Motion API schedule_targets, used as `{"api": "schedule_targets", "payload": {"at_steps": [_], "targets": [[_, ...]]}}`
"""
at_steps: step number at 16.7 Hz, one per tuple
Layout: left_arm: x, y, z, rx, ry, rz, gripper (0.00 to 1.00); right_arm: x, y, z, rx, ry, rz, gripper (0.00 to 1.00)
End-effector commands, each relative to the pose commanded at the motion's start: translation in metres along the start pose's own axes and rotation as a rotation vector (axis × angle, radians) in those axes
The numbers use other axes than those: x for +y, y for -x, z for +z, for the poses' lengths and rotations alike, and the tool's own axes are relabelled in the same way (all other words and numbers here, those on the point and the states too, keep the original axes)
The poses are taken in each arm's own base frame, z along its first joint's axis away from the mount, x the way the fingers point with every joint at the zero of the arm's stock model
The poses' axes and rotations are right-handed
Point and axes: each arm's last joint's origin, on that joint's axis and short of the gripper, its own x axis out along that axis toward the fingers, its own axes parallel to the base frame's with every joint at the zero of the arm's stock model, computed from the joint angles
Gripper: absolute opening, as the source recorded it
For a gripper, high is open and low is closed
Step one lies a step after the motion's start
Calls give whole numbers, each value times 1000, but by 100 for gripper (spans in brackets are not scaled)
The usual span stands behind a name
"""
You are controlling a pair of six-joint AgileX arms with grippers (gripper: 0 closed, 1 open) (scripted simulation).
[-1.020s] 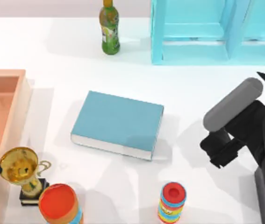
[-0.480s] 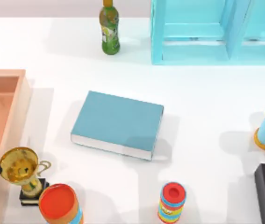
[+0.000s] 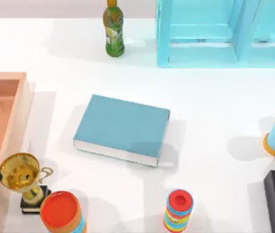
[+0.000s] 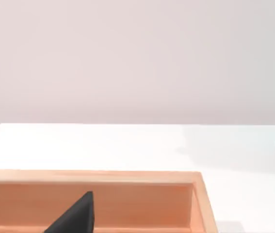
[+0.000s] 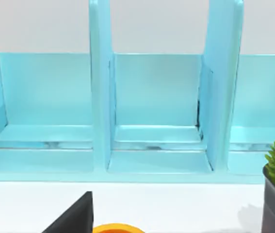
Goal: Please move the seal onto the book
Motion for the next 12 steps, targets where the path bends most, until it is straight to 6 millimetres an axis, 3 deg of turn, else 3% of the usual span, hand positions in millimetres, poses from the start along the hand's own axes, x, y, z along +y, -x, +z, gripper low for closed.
{"api": "schedule_targets", "payload": {"at_steps": [7,12], "targets": [[0,0,2,9,-1,-4,100,0,0,0,-5,-3,0,100],[2,-5,37,183,-12,-14,100,0,0,0,-5,-3,0,100]]}}
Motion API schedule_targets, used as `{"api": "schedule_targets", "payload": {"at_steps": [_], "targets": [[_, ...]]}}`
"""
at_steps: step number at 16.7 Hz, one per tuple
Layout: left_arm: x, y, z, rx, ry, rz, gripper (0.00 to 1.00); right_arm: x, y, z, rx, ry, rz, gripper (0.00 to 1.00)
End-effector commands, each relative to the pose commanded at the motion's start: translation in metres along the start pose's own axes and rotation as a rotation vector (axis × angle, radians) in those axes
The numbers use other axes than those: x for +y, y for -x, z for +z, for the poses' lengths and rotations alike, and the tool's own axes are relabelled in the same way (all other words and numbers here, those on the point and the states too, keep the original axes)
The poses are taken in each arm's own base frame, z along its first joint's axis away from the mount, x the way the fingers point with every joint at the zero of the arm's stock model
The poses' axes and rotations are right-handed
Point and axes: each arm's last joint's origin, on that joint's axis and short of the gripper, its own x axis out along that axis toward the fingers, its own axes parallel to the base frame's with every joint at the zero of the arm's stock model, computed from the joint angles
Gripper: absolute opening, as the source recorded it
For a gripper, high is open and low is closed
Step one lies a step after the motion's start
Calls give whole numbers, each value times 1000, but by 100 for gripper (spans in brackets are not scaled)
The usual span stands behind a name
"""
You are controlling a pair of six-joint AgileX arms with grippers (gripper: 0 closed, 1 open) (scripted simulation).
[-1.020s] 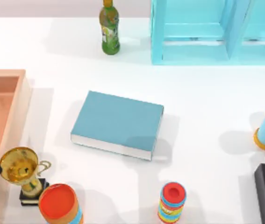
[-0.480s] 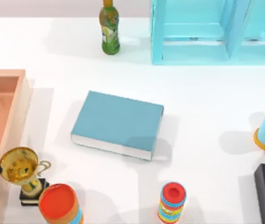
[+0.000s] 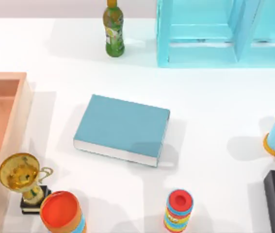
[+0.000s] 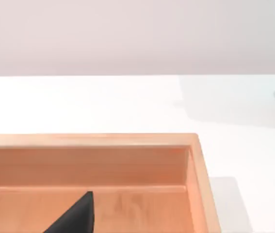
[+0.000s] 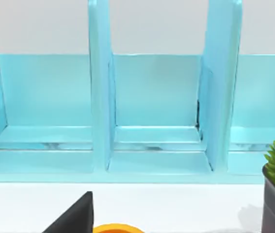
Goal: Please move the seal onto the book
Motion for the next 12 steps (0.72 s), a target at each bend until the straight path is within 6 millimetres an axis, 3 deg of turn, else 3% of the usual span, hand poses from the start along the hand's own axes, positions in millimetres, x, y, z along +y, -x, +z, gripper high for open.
{"api": "schedule_targets", "payload": {"at_steps": [3,5,8,12], "targets": [[7,-12,35,213,-5,35,100,0,0,0,0,0,0,100],[16,-30,58,384,-2,67,100,0,0,0,0,0,0,100],[35,-71,84,658,9,106,100,0,0,0,0,0,0,100],[65,-137,92,998,24,100,100,0,0,0,0,0,0,100]]}}
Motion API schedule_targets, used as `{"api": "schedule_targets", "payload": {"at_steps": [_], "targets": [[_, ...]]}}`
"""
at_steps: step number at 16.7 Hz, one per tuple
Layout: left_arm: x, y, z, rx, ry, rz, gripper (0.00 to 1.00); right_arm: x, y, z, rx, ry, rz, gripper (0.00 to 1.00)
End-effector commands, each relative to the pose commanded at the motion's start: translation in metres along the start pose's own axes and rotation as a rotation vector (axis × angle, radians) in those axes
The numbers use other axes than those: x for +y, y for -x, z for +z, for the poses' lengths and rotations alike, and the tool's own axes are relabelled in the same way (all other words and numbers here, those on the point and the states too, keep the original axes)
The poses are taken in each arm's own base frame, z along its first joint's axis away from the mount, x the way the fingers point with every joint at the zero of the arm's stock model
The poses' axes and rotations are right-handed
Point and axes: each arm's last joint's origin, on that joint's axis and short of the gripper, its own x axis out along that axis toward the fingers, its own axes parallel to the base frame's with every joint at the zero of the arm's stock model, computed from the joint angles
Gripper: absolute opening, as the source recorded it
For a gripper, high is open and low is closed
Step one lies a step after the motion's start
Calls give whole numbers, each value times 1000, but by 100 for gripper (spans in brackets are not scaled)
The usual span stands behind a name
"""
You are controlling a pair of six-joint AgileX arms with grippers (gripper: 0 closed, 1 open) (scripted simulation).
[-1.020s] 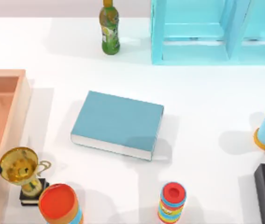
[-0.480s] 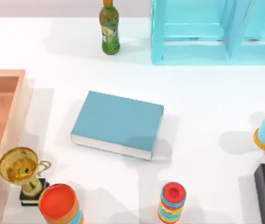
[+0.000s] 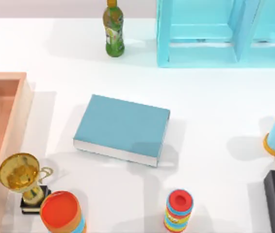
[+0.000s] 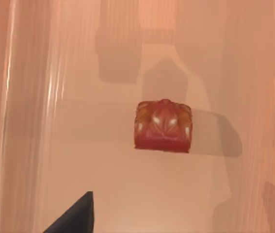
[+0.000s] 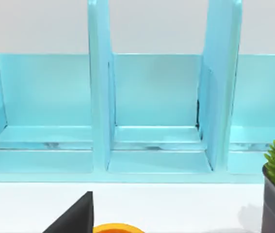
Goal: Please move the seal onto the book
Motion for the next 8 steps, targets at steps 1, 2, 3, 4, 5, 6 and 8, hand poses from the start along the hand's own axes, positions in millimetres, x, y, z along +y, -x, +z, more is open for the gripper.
{"api": "schedule_targets", "payload": {"at_steps": [1,2,3,4,5,6,8], "targets": [[5,-9,12,70,-7,-8,100,0,0,0,0,0,0,100],[10,-18,23,133,-16,-17,100,0,0,0,0,0,0,100],[14,-27,32,189,-26,-27,100,0,0,0,0,0,0,100],[17,-34,39,237,-37,-37,100,0,0,0,0,0,0,100],[20,-42,46,280,-48,-46,100,0,0,0,0,0,0,100],[22,-48,51,317,-58,-55,100,0,0,0,0,0,0,100],[25,-59,58,368,-73,-67,100,0,0,0,0,0,0,100]]}}
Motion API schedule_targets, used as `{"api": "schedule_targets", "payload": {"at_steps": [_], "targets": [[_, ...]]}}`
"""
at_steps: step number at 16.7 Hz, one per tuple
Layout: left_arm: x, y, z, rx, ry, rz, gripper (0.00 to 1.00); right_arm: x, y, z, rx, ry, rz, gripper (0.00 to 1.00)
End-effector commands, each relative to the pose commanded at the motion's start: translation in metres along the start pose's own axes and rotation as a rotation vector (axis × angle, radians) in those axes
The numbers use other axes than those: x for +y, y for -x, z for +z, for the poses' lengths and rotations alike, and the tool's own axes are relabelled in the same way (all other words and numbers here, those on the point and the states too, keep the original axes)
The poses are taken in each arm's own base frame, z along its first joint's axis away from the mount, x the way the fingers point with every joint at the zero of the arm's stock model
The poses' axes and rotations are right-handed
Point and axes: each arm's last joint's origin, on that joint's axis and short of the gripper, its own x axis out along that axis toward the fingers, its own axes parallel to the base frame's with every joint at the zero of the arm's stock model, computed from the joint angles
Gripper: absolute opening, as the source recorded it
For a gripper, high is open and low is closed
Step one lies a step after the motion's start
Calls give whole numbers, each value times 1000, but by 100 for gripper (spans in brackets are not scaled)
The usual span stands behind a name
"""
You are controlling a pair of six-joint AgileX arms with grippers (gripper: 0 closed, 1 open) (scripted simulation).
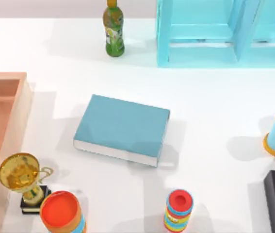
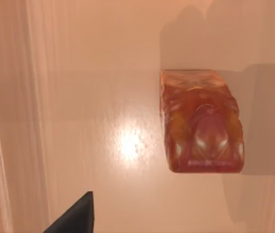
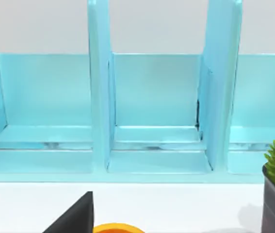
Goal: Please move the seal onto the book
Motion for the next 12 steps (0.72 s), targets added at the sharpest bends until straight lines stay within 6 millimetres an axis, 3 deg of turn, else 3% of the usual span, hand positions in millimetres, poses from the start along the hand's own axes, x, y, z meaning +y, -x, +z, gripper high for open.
{"api": "schedule_targets", "payload": {"at_steps": [7,9,12], "targets": [[0,-3,4,16,-9,-4,100,0,0,0,0,0,0,100],[0,-15,4,22,-6,-5,100,0,0,0,0,0,0,100],[2,-48,7,14,-6,-3,100,0,0,0,0,0,0,100]]}}
